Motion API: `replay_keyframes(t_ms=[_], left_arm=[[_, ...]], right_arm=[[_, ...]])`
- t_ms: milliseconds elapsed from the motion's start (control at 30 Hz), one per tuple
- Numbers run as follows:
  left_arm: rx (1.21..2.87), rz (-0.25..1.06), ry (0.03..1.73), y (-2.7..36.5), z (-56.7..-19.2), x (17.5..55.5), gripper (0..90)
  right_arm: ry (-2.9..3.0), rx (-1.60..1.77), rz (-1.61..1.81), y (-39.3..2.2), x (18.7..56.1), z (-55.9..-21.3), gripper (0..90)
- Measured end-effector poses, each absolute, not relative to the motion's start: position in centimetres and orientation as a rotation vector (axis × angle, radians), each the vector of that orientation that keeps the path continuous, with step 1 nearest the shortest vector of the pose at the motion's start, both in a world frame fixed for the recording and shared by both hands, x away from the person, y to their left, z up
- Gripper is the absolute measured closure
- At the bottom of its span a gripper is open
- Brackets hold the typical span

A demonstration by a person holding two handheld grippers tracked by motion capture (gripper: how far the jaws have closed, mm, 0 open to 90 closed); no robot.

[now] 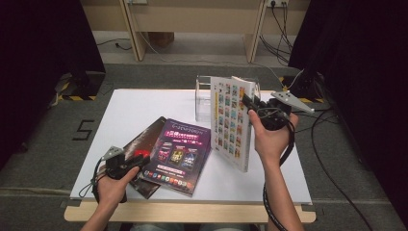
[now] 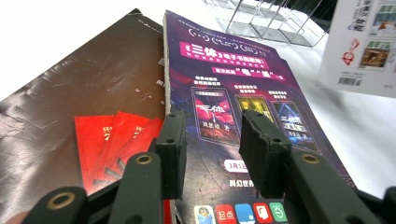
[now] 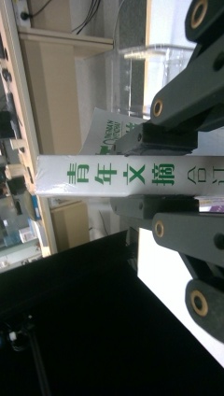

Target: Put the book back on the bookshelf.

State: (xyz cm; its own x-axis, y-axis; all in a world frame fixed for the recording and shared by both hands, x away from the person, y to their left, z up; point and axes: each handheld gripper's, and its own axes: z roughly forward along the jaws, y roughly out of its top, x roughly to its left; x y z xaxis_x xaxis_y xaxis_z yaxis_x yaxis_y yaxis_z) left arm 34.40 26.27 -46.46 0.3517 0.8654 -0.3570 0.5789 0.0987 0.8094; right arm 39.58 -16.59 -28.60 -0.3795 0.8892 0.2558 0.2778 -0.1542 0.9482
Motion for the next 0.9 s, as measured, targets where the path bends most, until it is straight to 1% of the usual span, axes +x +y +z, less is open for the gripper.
replay_keyframes(t_ms=[333, 700, 900], left_arm=[[1.579, 0.356, 1.331, 26.3, -46.4, 34.3, 60.9], [1.572, 0.371, 1.332, 26.4, -46.3, 34.3, 61.6], [1.574, 0.373, 1.326, 26.4, -46.2, 34.3, 62.0]], right_arm=[[1.552, 1.333, 1.572, -18.5, 39.2, -27.4, 74.1], [1.508, 1.322, 1.491, -20.3, 38.7, -25.7, 74.2], [1.492, 1.345, 1.489, -21.2, 38.8, -25.5, 74.1]])
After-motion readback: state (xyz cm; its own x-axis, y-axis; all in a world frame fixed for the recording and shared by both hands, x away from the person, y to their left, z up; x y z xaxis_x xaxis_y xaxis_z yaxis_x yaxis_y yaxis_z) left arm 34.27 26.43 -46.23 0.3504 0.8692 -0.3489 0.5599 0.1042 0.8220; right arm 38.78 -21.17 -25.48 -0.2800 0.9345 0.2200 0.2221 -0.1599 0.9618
